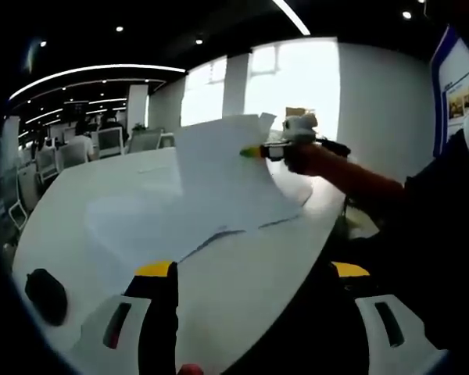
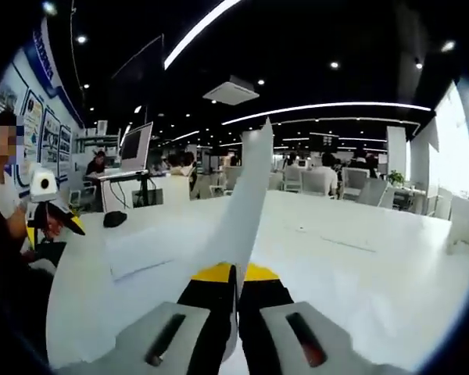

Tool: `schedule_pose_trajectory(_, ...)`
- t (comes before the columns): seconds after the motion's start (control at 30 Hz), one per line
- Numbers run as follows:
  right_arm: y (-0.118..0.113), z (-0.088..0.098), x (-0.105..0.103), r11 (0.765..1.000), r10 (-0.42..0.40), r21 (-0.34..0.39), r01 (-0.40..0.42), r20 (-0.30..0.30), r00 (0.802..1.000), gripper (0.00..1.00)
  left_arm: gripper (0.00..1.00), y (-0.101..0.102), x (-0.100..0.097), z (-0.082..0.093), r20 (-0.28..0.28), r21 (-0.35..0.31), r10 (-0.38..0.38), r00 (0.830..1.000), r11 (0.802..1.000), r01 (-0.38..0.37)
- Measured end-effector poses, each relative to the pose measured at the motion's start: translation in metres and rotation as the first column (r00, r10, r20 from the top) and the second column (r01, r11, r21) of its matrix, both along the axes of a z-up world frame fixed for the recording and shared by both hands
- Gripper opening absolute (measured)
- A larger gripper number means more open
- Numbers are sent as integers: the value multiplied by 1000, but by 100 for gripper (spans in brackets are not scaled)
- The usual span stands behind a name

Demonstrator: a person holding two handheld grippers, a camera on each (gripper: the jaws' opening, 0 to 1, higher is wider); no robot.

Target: Organize the stack of printing papers by aligning and flattening the scattered papers on the table

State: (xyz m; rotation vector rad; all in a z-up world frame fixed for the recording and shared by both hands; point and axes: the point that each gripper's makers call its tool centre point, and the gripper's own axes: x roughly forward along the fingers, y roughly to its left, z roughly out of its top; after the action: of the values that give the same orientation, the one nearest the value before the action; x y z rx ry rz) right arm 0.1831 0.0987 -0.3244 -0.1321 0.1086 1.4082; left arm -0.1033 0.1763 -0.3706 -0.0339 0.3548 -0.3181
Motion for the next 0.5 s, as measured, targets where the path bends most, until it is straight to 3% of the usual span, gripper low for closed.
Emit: schedule_pose_trajectory(0.5,-11,29,-11,999,-13,43,11,53,999,0,80,1,2,3,16,-7,15,1000,1000,-15)
